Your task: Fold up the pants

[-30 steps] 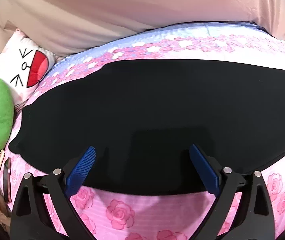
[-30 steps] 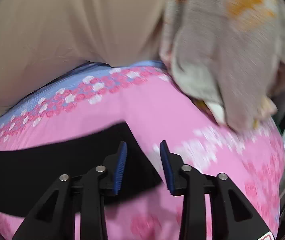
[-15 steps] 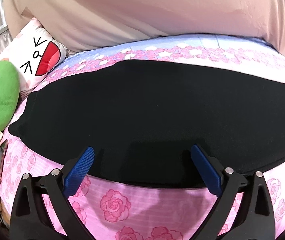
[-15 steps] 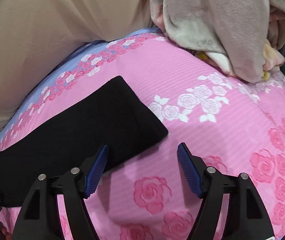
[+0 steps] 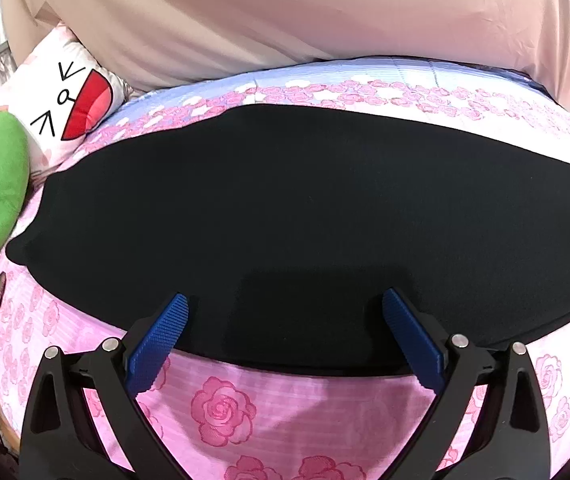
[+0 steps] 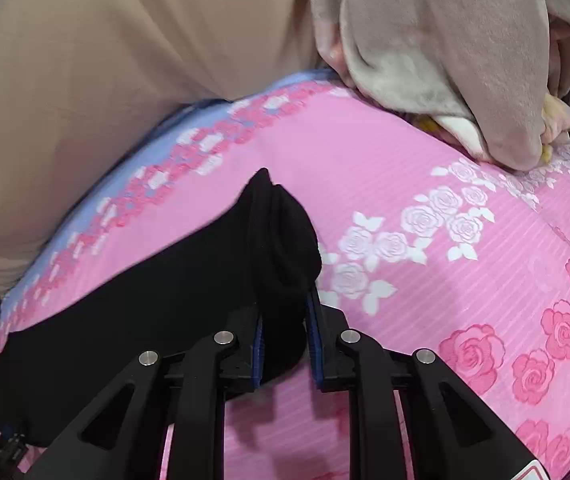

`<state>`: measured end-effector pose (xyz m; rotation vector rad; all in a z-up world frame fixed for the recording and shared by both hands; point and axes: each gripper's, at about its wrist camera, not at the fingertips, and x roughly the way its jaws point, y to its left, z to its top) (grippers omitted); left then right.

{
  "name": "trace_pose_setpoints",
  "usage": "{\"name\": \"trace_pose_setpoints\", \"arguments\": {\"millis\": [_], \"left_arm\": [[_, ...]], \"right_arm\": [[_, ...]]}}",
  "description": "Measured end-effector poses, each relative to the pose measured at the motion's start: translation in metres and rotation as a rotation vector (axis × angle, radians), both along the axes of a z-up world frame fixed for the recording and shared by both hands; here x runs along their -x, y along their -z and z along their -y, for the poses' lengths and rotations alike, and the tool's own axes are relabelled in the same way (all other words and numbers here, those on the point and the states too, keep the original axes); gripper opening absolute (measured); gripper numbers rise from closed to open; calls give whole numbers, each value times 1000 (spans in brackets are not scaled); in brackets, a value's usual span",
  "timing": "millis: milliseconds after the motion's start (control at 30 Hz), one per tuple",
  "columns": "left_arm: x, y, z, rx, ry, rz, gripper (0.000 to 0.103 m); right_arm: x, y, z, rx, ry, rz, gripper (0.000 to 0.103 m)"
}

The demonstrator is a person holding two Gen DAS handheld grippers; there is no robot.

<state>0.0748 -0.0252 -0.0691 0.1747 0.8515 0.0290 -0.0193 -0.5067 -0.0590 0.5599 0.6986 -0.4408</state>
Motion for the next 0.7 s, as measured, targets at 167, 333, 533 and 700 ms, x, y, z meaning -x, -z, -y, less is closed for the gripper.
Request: {"name": "trace_pose_setpoints", "arguments": {"millis": [167,333,533,700], "left_arm": [[-2,1,-8,64,2,-17,96],[-3,1,-15,122,4,-23,96],[4,-3,-28,192,10,-5,96],[19,-8,-46,208,28,13,96]], "right_arm": [[-11,-44,-57,48,-99,75,17],[-43,-81,-143,71,-274,132,17],[-88,-97,-253,94,-487,139,17],[-123,-72,-337,94,-643,58,17]]}}
